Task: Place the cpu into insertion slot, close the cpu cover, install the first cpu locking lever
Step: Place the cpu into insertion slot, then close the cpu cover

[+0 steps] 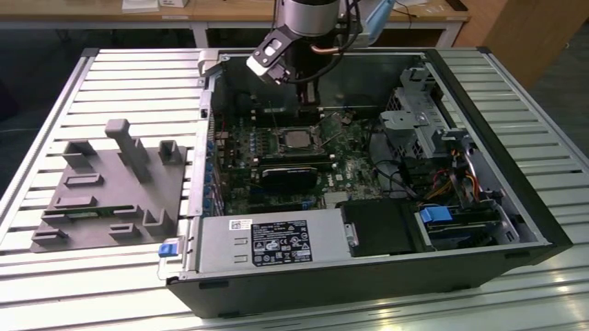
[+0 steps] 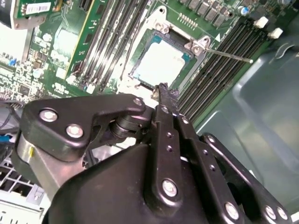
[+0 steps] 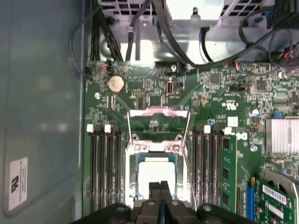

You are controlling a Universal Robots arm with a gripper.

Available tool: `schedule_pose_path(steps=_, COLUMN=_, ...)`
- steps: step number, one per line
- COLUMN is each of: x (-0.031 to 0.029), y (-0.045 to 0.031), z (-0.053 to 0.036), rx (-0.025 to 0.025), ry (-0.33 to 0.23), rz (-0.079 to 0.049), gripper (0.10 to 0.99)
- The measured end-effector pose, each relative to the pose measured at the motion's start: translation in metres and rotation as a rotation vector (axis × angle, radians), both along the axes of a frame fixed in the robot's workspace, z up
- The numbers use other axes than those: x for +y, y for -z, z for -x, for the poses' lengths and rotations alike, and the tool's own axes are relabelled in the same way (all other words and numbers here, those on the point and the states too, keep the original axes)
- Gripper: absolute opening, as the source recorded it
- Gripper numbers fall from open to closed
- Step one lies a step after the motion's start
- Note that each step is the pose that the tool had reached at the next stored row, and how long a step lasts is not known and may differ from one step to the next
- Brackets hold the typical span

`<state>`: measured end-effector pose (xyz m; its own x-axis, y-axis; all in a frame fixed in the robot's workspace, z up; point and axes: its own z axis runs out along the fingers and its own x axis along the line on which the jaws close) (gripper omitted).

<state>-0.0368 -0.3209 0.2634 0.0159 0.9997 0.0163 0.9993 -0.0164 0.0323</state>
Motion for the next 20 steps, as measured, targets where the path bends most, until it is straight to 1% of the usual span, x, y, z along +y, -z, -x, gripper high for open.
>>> schedule_pose_path(steps=3, x=0.0000, y=-0.0055, z=-0.0001, rx=0.0000, ry=0.000, rz=0.000, gripper=0.102)
schedule_pose_path(steps=20, x=0.0000, y=-0.0066, z=-0.0010, rx=0.0001, ry=0.000, rz=0.000, gripper=0.102)
